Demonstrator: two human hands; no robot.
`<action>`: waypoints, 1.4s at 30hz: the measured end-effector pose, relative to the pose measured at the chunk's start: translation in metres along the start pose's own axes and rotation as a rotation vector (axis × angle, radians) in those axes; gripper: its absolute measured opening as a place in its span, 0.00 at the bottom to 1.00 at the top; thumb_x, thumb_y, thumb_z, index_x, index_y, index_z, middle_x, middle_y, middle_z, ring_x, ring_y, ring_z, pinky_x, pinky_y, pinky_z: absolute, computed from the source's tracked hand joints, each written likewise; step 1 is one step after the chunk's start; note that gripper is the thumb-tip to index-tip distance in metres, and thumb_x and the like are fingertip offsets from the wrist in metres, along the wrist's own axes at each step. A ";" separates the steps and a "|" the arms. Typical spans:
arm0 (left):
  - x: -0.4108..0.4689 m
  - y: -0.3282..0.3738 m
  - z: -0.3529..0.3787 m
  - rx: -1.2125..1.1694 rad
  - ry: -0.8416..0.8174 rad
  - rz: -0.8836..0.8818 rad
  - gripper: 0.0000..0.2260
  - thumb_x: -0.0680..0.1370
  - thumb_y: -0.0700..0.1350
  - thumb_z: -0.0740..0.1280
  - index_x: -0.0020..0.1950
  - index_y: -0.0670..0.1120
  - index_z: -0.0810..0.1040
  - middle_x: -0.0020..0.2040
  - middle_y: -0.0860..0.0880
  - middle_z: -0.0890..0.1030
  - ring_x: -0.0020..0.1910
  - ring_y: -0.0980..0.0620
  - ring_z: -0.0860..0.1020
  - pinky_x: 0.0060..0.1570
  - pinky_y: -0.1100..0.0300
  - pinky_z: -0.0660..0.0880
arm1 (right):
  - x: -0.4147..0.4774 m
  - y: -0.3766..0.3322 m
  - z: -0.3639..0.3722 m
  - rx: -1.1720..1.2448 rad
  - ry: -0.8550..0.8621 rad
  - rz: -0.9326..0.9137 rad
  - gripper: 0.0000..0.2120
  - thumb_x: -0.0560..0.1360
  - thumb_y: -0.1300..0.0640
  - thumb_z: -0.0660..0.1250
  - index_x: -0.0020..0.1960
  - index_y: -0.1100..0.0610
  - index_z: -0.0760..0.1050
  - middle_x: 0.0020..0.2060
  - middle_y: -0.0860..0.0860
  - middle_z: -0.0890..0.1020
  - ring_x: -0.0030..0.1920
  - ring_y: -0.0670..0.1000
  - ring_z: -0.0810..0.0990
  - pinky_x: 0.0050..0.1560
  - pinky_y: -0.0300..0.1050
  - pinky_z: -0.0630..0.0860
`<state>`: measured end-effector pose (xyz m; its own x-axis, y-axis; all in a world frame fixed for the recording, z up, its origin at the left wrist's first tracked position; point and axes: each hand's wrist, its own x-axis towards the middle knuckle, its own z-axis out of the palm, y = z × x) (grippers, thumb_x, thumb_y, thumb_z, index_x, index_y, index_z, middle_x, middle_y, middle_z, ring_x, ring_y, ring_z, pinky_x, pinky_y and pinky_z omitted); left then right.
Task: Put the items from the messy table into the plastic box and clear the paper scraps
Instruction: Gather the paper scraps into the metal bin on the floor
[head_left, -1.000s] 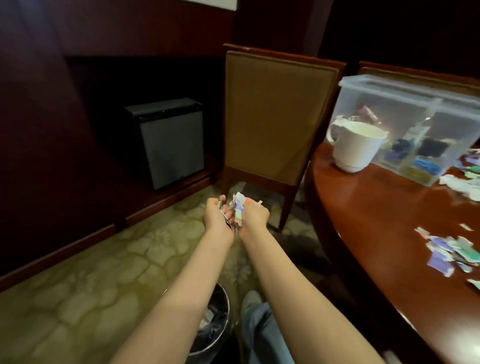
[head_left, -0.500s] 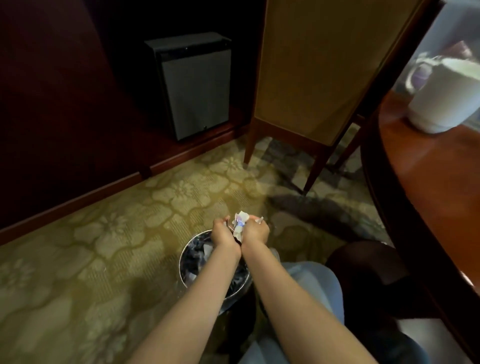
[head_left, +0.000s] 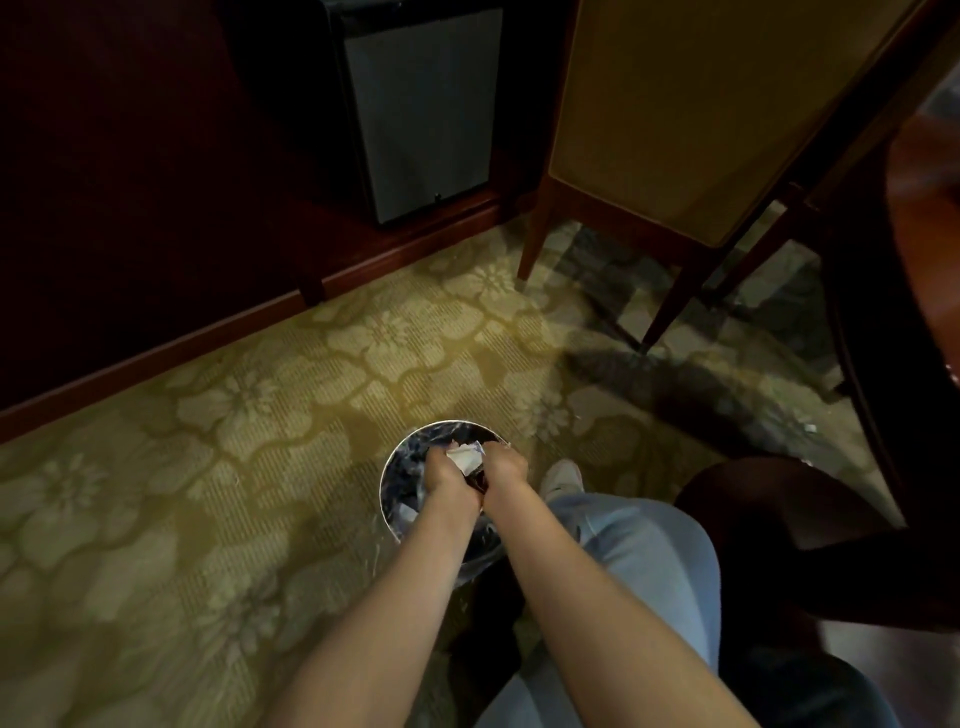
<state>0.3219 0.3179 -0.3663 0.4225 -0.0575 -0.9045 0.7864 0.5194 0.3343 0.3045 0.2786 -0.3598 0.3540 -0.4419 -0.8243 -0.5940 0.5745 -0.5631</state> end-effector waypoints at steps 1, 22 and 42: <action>0.002 0.000 -0.001 0.001 0.000 -0.013 0.15 0.80 0.43 0.54 0.35 0.42 0.69 0.34 0.44 0.72 0.32 0.48 0.69 0.33 0.57 0.68 | 0.000 0.001 0.000 0.025 -0.005 0.027 0.11 0.79 0.63 0.57 0.57 0.65 0.74 0.47 0.60 0.78 0.46 0.54 0.76 0.41 0.42 0.74; 0.013 0.013 -0.016 0.149 -0.041 0.040 0.22 0.81 0.49 0.50 0.69 0.38 0.70 0.58 0.37 0.77 0.52 0.39 0.76 0.53 0.48 0.69 | 0.001 0.004 -0.012 0.083 -0.133 0.138 0.09 0.78 0.61 0.59 0.40 0.63 0.68 0.35 0.57 0.70 0.33 0.54 0.69 0.30 0.49 0.70; -0.091 0.032 0.023 0.208 -0.188 0.246 0.18 0.81 0.42 0.54 0.70 0.41 0.67 0.71 0.41 0.67 0.71 0.46 0.66 0.69 0.55 0.61 | -0.061 -0.048 -0.048 0.044 -0.091 -0.213 0.10 0.79 0.62 0.56 0.39 0.57 0.68 0.34 0.53 0.70 0.31 0.48 0.67 0.30 0.40 0.68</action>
<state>0.3185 0.3203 -0.2677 0.6708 -0.1183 -0.7321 0.7173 0.3542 0.6000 0.2764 0.2449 -0.2794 0.5331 -0.4935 -0.6872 -0.4672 0.5054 -0.7254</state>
